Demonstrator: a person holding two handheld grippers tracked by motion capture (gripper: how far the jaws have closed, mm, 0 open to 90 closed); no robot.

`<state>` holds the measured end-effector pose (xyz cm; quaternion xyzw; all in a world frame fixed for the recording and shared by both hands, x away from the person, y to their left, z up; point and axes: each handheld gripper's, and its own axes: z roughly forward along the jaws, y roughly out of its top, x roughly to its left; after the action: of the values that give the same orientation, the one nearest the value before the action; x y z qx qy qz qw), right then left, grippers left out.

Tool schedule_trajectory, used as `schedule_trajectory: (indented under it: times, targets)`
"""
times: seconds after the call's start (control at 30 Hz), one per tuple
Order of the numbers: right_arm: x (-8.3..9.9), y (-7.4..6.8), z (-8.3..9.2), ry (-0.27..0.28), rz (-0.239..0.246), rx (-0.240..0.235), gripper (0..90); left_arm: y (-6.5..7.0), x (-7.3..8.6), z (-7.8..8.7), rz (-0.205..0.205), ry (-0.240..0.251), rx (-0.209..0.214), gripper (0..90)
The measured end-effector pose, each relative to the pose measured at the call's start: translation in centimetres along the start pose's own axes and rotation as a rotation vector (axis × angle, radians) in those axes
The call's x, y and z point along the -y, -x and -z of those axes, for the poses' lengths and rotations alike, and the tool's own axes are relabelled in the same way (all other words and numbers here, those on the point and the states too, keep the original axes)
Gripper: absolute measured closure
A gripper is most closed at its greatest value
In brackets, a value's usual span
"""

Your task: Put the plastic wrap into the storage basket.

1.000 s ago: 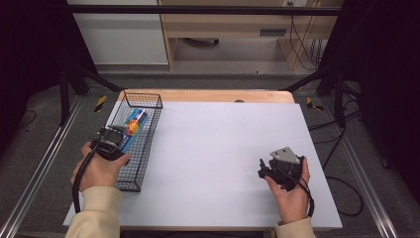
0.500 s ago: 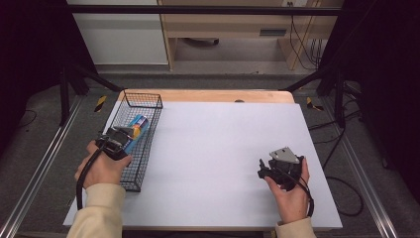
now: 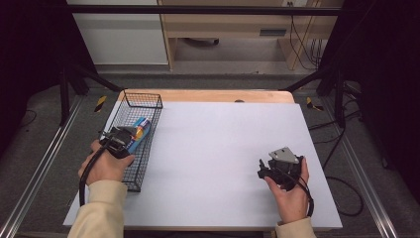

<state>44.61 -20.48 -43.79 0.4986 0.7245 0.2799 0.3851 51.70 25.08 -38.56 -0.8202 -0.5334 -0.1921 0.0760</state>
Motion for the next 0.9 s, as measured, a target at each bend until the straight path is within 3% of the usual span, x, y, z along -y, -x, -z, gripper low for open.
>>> schedule_trajectory:
  times: [0.33,0.9]
  targets:
    - [-0.04,-0.15,-0.08,0.0,0.004,-0.004,10.6,-0.06,0.04,-0.14,0.003,0.005,0.007,32.0]
    - [0.01,-0.18,-0.18,-0.01,0.011,-0.014,10.3,0.38,0.12,0.03,-0.017,0.013,-0.028,29.8]
